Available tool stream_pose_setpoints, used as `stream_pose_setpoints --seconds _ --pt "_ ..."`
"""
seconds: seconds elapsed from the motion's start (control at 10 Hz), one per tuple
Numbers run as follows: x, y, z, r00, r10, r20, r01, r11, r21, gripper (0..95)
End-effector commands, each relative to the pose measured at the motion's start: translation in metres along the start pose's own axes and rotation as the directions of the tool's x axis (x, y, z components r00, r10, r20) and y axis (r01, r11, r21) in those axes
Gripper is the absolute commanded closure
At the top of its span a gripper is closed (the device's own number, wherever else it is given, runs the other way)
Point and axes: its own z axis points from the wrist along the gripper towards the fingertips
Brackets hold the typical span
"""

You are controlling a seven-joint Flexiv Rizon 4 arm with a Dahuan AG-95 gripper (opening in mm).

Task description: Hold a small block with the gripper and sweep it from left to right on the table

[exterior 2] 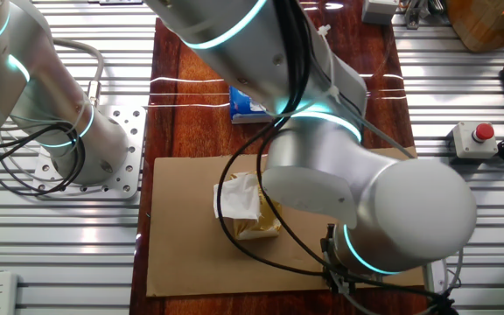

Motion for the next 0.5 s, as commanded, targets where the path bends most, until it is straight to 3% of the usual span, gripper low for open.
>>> stream_pose_setpoints --seconds 0.1,0.5 --pt "0.0002 0.0003 0.0008 1.000 -0.011 -0.011 0.011 1.000 -0.020 76.0" --pt "0.0002 0.0003 0.0008 1.000 -0.022 -0.011 0.022 1.000 -0.007 76.0"
